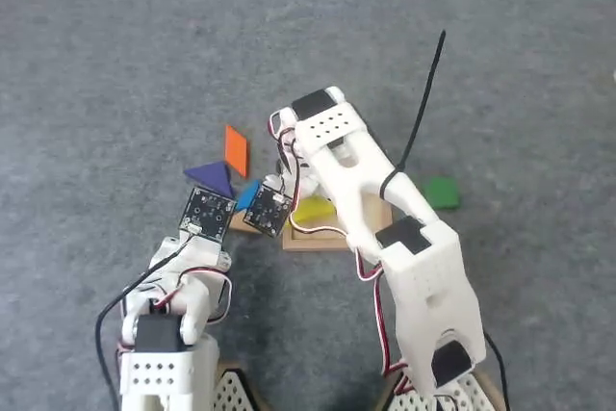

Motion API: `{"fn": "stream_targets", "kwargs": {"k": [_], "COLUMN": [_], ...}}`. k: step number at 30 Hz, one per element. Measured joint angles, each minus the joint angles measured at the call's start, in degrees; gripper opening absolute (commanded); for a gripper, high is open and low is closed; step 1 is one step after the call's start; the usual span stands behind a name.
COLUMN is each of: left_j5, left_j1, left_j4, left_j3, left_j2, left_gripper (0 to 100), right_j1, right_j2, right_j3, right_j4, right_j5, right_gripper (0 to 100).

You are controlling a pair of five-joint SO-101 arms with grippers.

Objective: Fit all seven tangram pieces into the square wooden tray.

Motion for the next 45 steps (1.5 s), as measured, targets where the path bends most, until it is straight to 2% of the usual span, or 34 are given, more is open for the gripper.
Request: {"fn": "stream_targets", "kwargs": {"k": [12,18,20,24,28,30,35,39,45], "left_j5": [0.0,0.0,0.0,0.0,0.0,0.0,0.0,0.0,0.0], "left_j1": [0.0,0.0,0.0,0.0,0.0,0.0,0.0,0.0,0.0], "left_j4": [0.0,0.0,0.0,0.0,0.0,0.0,0.0,0.0,0.0], "left_j3": [0.0,0.0,0.0,0.0,0.0,0.0,0.0,0.0,0.0], "left_j2": [0.0,0.0,0.0,0.0,0.0,0.0,0.0,0.0,0.0], "left_gripper": [1,1,1,1,1,1,1,1,1], "right_j1": [0.7,0.8,1.1,3.5,7.0,8.7,10.5,9.6,4.5], "right_j2": [0.0,0.0,0.0,-0.1,-0.2,-0.2,-0.2,-0.2,-0.2], "right_j3": [-5.0,-5.0,-6.4,-11.3,-15.2,-16.8,-17.7,-17.7,-17.7], "right_j4": [0.0,1.2,1.2,1.4,1.5,1.5,1.8,2.4,1.9], "right_j5": [-6.7,-7.2,-9.8,-21.9,-38.9,-48.7,-72.4,-86.3,-105.9], "right_gripper": [34.0,34.0,34.0,33.9,32.5,25.9,1.3,2.4,0.8]}}
